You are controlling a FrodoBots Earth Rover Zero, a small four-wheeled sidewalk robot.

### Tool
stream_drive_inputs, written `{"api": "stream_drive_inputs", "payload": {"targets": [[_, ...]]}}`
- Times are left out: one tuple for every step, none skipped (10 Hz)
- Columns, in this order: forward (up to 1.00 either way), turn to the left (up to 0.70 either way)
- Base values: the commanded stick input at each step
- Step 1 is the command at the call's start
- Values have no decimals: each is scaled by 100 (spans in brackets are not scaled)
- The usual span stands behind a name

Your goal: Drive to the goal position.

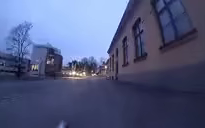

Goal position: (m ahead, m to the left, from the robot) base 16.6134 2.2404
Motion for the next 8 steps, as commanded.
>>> {"api": "stream_drive_inputs", "payload": {"targets": [[50,-12],[50,0],[50,0],[50,0],[50,0],[50,0],[50,0],[50,0]]}}
